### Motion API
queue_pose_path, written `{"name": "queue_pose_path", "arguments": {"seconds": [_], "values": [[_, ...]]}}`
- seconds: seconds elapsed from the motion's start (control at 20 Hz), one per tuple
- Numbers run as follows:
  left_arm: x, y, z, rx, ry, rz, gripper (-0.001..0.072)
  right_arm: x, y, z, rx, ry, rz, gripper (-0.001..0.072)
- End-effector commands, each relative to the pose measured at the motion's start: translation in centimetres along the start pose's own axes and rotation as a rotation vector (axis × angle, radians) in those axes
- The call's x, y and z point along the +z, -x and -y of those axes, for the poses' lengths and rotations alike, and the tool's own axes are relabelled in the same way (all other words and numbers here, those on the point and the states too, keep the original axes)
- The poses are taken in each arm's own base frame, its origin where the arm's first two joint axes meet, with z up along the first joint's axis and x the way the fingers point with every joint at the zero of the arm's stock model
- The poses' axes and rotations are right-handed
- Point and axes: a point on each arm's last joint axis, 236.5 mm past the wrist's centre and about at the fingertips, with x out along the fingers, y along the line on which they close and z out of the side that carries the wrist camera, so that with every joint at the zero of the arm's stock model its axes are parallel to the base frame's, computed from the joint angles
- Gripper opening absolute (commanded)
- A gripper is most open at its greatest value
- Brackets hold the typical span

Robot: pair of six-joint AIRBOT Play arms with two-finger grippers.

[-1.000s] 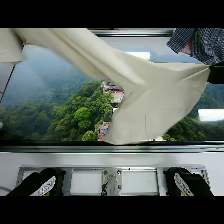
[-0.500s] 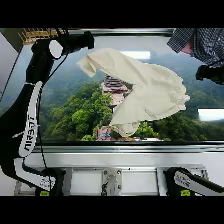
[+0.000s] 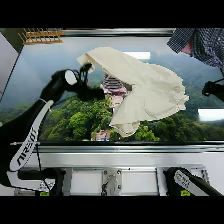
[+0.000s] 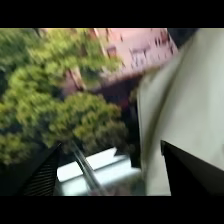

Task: Fold the clothes and pants, and hang the long-sleeved shirts on hangers.

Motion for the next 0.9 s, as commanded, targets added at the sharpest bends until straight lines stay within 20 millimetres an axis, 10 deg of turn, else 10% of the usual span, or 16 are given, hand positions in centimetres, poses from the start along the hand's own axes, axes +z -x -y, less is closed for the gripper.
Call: {"name": "queue_pose_path", "arguments": {"seconds": [0.0,0.4,0.85], "values": [[-10.1,-3.7,3.6,-0.156,0.098,-0.206,0.0687,-3.1,-0.7,0.0,0.007,-0.007,-0.060,0.0610],[-13.5,-6.8,11.3,-0.330,0.251,-0.190,0.0687,-4.5,-1.6,-0.5,0.029,-0.021,-0.099,0.0610],[-14.0,-10.8,10.8,-0.208,0.271,-0.250,0.0686,-4.7,-1.6,-0.5,0.029,-0.021,-0.107,0.0610]]}}
